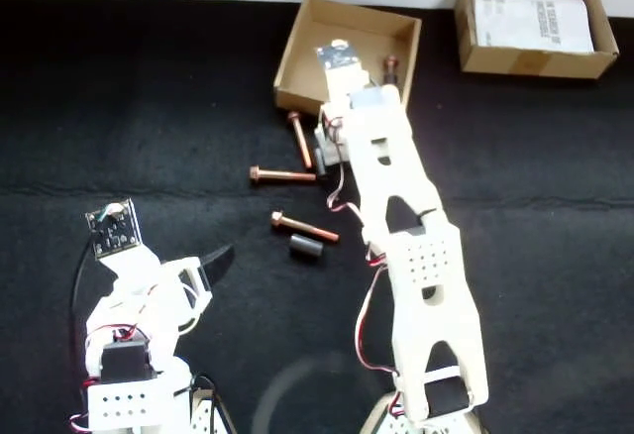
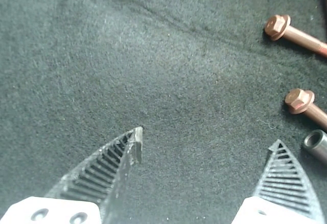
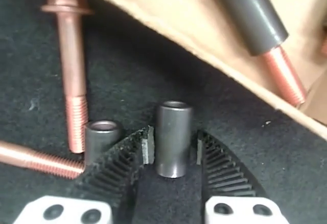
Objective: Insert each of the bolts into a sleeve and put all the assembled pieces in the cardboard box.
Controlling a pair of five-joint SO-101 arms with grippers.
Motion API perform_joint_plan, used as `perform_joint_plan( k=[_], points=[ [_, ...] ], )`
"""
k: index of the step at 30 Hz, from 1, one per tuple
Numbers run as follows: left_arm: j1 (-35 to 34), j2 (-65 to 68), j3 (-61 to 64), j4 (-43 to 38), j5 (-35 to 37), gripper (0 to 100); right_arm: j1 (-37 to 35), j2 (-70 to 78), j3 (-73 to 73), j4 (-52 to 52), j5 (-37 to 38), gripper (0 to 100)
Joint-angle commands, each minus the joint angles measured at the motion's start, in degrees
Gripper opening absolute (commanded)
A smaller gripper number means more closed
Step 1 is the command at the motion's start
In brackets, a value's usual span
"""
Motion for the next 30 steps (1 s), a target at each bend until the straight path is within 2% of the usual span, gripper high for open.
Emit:
perform_joint_plan(
  k=[1, 7, 13, 16, 23, 30],
  points=[
    [-0.75, -1.80, 1.10, -1.05, -0.18, 37, 0.31, 2.59, -5.41, 2.15, 0.70, 1.3],
    [-0.75, -1.80, 1.10, -1.32, 0.00, 37, 3.03, 3.21, -13.76, 10.51, 3.69, 0.7],
    [-0.75, -1.80, 1.10, -1.41, 0.09, 37, 5.23, -1.10, -38.37, 27.38, 3.69, 0.7],
    [-0.75, -1.80, 1.10, -1.41, 0.09, 37, 6.64, -5.85, -46.20, 27.38, 3.69, 0.7],
    [-0.75, -1.54, 1.10, -1.41, 0.09, 37, 9.98, -24.13, -43.38, 27.56, 3.69, 0.7],
    [-0.75, -1.36, 1.10, -1.41, -0.09, 37, 11.12, -50.42, -21.93, 27.56, 3.43, 0.7]
  ],
)
